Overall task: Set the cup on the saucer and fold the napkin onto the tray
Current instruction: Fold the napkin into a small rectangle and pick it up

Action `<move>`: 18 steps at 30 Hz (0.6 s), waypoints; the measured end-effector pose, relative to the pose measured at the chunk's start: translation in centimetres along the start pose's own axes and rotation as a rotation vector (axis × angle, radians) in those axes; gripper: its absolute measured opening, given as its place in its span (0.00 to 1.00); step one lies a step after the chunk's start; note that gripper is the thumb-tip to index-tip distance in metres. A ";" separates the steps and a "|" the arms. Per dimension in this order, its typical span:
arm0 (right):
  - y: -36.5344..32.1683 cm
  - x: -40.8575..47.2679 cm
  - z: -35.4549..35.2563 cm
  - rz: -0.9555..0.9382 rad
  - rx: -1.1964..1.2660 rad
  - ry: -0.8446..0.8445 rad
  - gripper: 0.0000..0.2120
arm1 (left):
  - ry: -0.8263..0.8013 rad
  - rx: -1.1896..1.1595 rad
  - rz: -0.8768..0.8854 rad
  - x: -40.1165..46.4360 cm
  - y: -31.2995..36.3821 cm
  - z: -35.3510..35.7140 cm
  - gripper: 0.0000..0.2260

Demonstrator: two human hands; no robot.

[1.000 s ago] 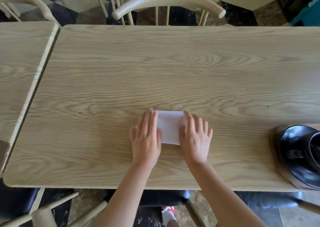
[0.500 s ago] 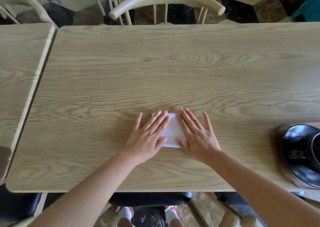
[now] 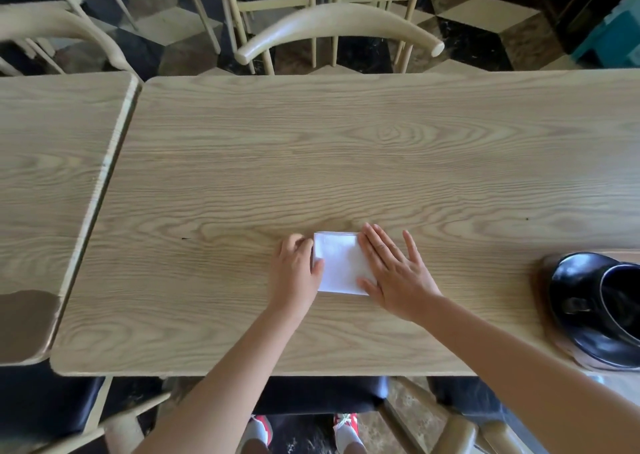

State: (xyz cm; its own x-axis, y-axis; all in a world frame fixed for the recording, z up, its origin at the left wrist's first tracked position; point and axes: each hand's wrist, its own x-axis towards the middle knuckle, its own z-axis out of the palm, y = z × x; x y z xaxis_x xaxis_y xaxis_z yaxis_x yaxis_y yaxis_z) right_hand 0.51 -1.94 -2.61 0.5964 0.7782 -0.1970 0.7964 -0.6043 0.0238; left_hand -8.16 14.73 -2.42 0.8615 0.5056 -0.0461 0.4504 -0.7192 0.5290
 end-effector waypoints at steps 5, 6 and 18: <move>0.2 0.0 0.2 -0.013 0.002 0.007 0.33 | -0.271 -0.348 -0.343 1.7 0.5 -1.6 0.03; 0.2 0.0 0.2 -0.014 0.003 0.010 0.33 | -0.331 -0.402 -0.390 1.8 0.5 -1.8 0.05; -2.3 -1.6 -0.8 0.216 0.509 0.171 0.31 | -0.347 -0.763 -0.459 -0.3 2.5 -5.3 0.08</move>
State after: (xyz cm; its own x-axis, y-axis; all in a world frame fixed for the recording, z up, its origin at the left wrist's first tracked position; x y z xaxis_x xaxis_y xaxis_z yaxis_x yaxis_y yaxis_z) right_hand -2.22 -1.66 -1.58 0.7818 0.6187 -0.0777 0.5312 -0.7260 -0.4367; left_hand -8.51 15.30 3.40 0.7154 0.4035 -0.5704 0.5933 0.0805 0.8010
